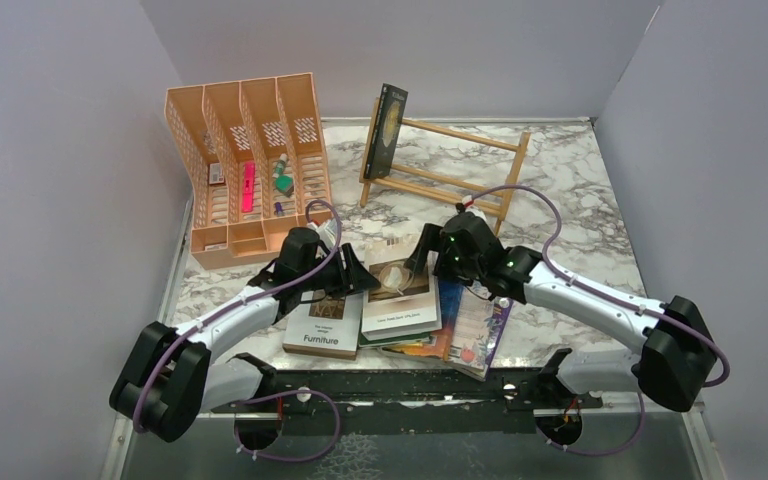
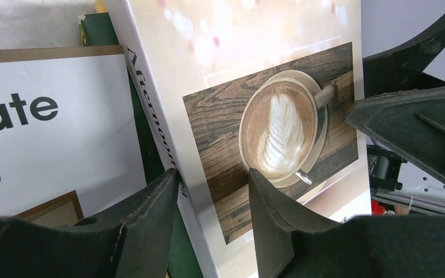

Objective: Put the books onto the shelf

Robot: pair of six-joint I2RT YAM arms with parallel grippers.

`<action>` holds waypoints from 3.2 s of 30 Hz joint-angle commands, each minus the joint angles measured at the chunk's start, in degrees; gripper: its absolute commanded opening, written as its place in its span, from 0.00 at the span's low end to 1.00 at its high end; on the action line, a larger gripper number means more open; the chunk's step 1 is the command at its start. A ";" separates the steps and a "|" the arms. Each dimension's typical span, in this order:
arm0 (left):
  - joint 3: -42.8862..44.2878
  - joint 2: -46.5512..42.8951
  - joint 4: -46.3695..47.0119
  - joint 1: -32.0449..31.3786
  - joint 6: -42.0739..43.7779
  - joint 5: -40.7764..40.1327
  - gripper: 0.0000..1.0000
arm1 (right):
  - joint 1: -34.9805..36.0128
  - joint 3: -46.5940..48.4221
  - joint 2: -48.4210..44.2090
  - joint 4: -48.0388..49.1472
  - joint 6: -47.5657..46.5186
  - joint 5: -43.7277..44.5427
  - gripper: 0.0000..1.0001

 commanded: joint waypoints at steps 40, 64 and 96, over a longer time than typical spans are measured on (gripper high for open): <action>0.24 1.95 7.77 -0.44 -2.03 1.53 0.47 | -1.00 -8.30 -11.35 10.49 6.00 -15.65 0.59; 5.94 -9.56 -5.93 5.40 2.09 -2.32 0.77 | -9.78 -10.57 -5.50 28.60 7.22 -31.61 0.39; 8.80 -19.87 16.15 7.77 -16.71 12.33 0.68 | -16.41 -4.33 1.30 62.19 18.73 -58.08 0.39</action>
